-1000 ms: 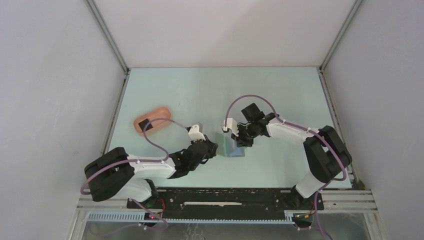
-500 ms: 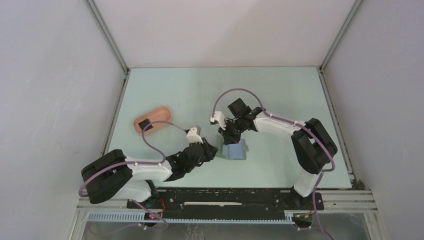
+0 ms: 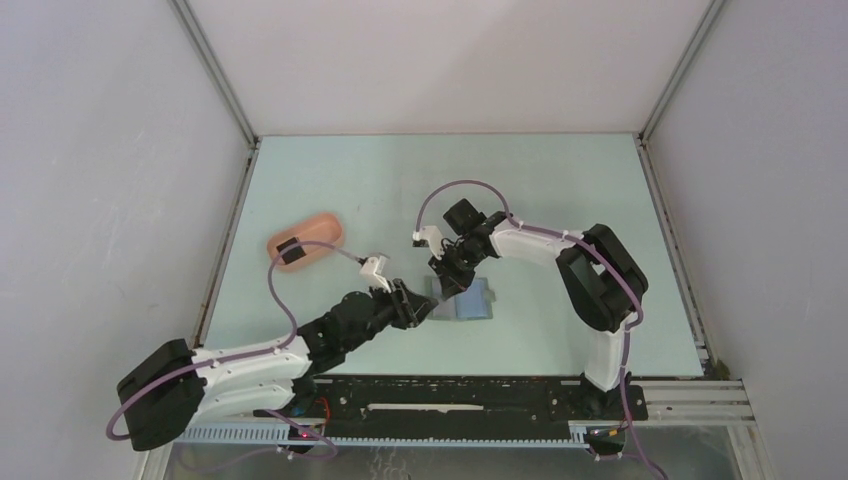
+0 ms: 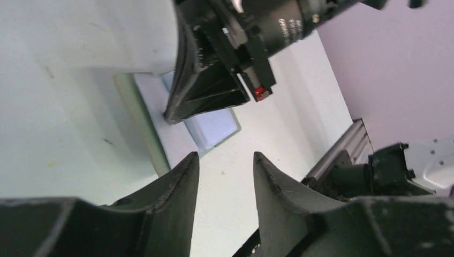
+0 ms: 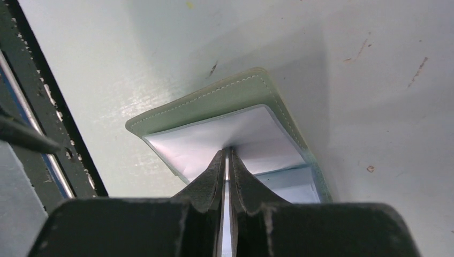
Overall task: Put the credit cards into the card holder
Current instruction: Open the card holder at the center of the board, then move the storage box to the center of the board.
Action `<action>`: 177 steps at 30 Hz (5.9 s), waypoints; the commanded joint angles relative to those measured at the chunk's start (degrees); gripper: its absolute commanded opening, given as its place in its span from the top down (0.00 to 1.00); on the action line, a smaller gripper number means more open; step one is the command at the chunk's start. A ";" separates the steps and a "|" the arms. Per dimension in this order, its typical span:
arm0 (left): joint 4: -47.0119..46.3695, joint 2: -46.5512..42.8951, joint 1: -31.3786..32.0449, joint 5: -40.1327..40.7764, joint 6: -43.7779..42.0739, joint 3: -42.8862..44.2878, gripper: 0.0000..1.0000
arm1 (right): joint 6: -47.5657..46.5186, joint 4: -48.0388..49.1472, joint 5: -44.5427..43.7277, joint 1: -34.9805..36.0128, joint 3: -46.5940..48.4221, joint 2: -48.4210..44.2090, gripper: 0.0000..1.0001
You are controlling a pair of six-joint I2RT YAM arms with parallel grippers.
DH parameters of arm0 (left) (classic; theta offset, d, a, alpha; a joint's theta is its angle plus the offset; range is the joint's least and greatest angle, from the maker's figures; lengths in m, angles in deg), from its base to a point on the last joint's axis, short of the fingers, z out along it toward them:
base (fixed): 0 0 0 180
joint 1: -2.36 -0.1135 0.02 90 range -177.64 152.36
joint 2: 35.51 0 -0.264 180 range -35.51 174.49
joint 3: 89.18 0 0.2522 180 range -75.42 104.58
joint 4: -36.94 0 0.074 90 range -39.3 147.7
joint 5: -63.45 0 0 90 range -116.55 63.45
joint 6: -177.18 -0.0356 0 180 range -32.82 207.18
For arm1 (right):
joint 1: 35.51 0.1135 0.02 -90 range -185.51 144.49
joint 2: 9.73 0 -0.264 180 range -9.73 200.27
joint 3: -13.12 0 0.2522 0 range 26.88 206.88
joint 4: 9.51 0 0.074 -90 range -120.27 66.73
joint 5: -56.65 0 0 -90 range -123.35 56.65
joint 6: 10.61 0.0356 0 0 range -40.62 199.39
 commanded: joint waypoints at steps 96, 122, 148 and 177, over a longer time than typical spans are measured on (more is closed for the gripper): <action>34.03 -1.90 -31.96 9.75 -25.69 21.63 0.49 | 27.80 4.15 4.17 -3.39 4.95 3.89 0.89; 40.54 40.85 -46.28 -6.80 -27.00 47.82 0.41 | 26.53 2.88 5.96 -4.08 5.56 3.01 0.88; 35.18 30.08 -29.58 -15.49 -21.70 37.08 0.55 | 25.47 1.87 5.71 -5.40 5.83 3.35 0.87; 44.82 39.76 -29.58 22.54 -49.40 44.77 0.27 | 25.03 2.07 5.98 -4.79 6.26 4.11 0.86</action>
